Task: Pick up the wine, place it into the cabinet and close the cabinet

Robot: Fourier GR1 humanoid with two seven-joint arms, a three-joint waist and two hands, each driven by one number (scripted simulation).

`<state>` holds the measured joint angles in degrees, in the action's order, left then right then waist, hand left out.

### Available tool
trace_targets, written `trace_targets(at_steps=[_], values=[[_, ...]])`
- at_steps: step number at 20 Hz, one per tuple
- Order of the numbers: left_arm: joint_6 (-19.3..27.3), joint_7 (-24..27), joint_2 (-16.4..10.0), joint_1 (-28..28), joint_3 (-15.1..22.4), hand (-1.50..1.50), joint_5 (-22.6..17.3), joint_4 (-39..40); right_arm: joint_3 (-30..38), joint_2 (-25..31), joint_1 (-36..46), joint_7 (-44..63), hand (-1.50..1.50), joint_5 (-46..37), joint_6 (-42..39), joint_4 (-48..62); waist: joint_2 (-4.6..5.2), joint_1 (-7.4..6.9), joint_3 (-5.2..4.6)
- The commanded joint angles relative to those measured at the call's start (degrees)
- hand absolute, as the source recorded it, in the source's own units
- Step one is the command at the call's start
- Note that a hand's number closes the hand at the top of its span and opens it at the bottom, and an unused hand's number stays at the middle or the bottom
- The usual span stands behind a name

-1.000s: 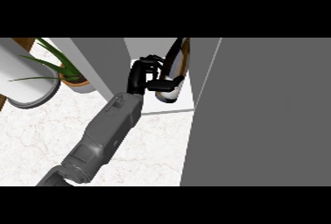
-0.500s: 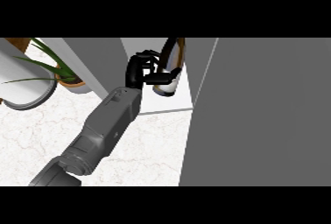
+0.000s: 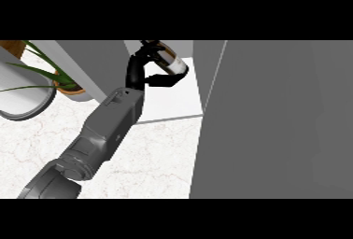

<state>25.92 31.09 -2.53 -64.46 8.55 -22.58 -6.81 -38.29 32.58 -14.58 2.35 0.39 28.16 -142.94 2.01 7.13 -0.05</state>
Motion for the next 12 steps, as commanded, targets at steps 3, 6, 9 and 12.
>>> trace_targets(at_steps=[3, 6, 9, 12], values=[[2.57, 1.36, -2.26, -0.68, 0.06, -1.5, 1.03, 2.54, -1.48, 1.13, -2.74, -0.1, -1.5, 2.63, -1.74, -5.64, 0.32, 0.47, 0.01], [4.4, 0.45, -1.38, -2.29, -0.3, -1.5, 0.85, 3.02, -1.55, 1.3, -2.78, 0.8, -1.5, 2.75, -1.76, -7.67, 0.28, 0.7, -0.08], [-0.94, 1.99, -2.21, -2.23, -1.82, -1.5, -0.61, 1.2, -1.49, 0.86, -2.84, 0.39, -1.5, 3.1, -1.83, -7.48, 0.18, -0.07, -0.14], [-3.54, 2.21, -0.75, -3.02, -1.97, -1.5, -0.68, 0.84, -0.13, 1.91, -3.62, 0.87, -1.5, 3.03, -1.58, -9.12, 0.02, 0.2, -0.14]])
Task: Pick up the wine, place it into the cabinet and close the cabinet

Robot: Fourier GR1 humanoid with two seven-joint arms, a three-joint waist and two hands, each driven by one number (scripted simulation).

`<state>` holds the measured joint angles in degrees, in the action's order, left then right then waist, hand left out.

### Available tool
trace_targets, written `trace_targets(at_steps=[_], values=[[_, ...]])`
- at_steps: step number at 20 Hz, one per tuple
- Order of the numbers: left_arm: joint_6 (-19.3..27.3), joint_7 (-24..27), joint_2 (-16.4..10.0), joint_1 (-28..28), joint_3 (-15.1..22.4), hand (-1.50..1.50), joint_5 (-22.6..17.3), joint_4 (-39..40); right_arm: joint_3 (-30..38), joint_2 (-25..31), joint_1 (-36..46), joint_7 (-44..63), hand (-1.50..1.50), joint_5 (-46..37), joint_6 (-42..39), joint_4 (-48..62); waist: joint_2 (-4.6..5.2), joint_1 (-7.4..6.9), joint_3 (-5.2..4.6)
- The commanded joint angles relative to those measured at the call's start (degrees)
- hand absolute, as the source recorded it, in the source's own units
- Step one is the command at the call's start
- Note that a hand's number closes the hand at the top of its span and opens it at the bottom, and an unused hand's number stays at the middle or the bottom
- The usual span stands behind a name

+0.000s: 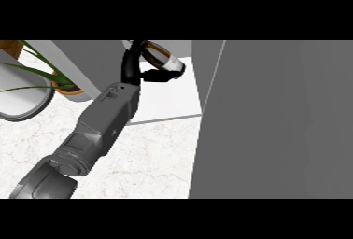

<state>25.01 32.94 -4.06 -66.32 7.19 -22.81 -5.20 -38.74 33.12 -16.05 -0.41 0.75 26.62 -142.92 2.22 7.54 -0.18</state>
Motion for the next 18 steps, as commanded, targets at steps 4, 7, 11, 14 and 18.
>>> trace_targets(at_steps=[4, 7, 11, 14, 18], values=[[-8.73, 3.35, -0.71, -0.62, -3.25, 1.5, -2.84, -3.01, 0.34, 2.98, -3.95, 3.61, -1.5, 2.84, -0.68, -9.64, -0.54, -1.07, -0.01], [-11.82, 3.01, 1.49, -2.61, -4.18, 1.5, -3.68, -3.78, 0.39, 2.18, -3.11, 1.94, -1.5, 2.69, -1.09, -7.16, -0.65, -1.84, 0.07], [-15.05, 4.49, 2.07, -2.86, -4.74, 1.5, -3.93, -4.18, -0.97, 1.73, -4.26, 4.28, -1.5, 1.33, 0.48, -9.67, -1.01, -2.08, 0.03], [-17.22, 2.96, 1.85, -3.6, -5.36, -1.5, -4.3, -4.1, 0.96, 3.0, -6.04, 2.8, -1.5, 2.68, 0.0, -10.99, -1.31, -2.78, 0.14], [-19.65, 2.25, 0.95, -2.61, -5.26, -1.5, -4.0, -4.26, 3.47, 4.25, -7.46, 3.65, -1.5, 3.5, 0.23, -13.16, -1.64, -3.91, 0.15]])
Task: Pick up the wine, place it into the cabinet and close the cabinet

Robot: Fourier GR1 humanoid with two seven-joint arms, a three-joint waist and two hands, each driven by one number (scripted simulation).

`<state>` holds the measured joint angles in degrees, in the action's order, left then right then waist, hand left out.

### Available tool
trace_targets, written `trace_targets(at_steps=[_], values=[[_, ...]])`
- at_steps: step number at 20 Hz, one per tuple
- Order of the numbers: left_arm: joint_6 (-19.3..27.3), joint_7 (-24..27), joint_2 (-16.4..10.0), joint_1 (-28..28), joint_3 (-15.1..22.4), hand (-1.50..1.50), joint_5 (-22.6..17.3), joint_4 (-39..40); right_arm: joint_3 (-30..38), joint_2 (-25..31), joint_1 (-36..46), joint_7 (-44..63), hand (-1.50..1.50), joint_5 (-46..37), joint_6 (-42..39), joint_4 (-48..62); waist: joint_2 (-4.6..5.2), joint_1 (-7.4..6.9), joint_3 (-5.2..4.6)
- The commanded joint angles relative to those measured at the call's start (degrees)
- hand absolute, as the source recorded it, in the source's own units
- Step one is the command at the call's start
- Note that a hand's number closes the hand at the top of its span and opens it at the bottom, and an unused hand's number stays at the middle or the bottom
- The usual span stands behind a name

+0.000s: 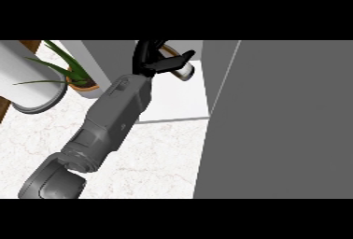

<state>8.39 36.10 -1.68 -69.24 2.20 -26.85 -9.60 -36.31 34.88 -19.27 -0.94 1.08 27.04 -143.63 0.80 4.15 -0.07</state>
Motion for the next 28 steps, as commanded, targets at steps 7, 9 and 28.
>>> trace_targets(at_steps=[7, 9, 28], values=[[-2.09, -1.66, 1.66, 2.54, 1.56, -1.5, -0.42, -4.31, 0.83, 2.46, -6.22, 4.8, -1.5, 2.15, 1.1, -12.31, -1.19, -2.21, 0.06], [-4.73, -0.91, 1.25, 4.57, 0.61, -1.5, -0.21, -4.72, -0.32, 1.74, -5.13, 6.19, -1.5, 0.65, 2.25, -13.17, -1.06, -2.95, -0.01], [-4.51, -7.81, 1.68, 30.02, 16.53, -1.5, -8.57, -35.86, 0.42, 4.14, -7.34, 5.03, -1.5, -0.06, 4.28, -13.93, -2.02, -4.72, 0.01]])
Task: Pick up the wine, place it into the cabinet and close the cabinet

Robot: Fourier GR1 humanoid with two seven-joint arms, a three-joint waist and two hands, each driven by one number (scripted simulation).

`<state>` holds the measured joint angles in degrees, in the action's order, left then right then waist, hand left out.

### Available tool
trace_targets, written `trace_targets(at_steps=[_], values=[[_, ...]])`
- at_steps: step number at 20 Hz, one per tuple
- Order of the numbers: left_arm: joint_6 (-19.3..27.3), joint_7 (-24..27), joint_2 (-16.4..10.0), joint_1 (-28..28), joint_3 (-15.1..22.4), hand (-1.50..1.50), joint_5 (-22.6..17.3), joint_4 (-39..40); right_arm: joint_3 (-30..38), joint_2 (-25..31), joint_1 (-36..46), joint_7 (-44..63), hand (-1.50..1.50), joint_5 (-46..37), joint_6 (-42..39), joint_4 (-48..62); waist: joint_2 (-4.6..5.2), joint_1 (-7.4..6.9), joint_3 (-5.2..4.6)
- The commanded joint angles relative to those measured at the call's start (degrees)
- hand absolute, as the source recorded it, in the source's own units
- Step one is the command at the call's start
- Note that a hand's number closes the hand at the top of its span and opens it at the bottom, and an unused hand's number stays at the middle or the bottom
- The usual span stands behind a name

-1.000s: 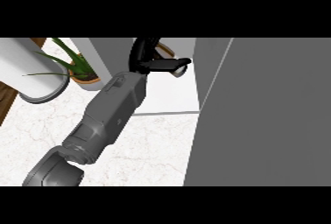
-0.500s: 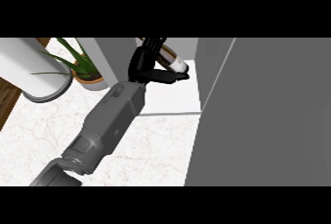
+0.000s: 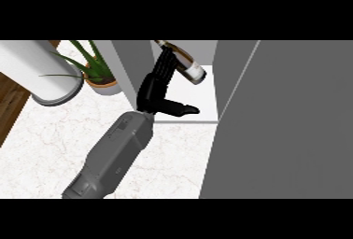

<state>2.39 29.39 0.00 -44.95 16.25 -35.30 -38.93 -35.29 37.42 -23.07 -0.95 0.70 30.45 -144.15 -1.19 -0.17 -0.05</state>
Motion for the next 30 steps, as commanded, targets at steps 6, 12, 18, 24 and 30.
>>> trace_targets(at_steps=[6, 12, 18, 24, 30], values=[[2.75, -2.73, -1.27, 18.1, 6.61, -1.5, 1.21, -19.71, 2.04, 3.2, -4.72, 4.17, -1.5, 2.88, 0.13, -13.05, 0.15, -0.49, 0.07], [3.48, -7.48, -5.1, 28.75, 8.63, -1.5, -0.02, -35.26, 2.66, 3.88, -3.35, 5.32, -1.5, 2.1, -0.57, -11.5, 0.57, -0.32, 0.05], [0.38, -5.5, -10.42, 40.37, 8.69, -1.5, -0.96, -44.84, 4.07, 6.38, -3.63, 2.93, -1.5, 4.49, -4.47, -10.61, 0.7, -0.09, 0.08], [-2.61, -5.41, -15.2, 41.26, 4.39, -1.5, -2.25, -46.12, -1.42, 7.42, -2.84, 2.67, -1.5, 5.33, -8.97, -12.16, 0.82, 0.22, 0.02], [-4.84, -3.24, -19.0, 45.37, 1.44, -1.5, -2.6, -48.89, -5.47, 13.06, -1.15, 2.29, 1.5, 4.56, -17.99, -12.47, 0.84, -0.12, -0.02]])
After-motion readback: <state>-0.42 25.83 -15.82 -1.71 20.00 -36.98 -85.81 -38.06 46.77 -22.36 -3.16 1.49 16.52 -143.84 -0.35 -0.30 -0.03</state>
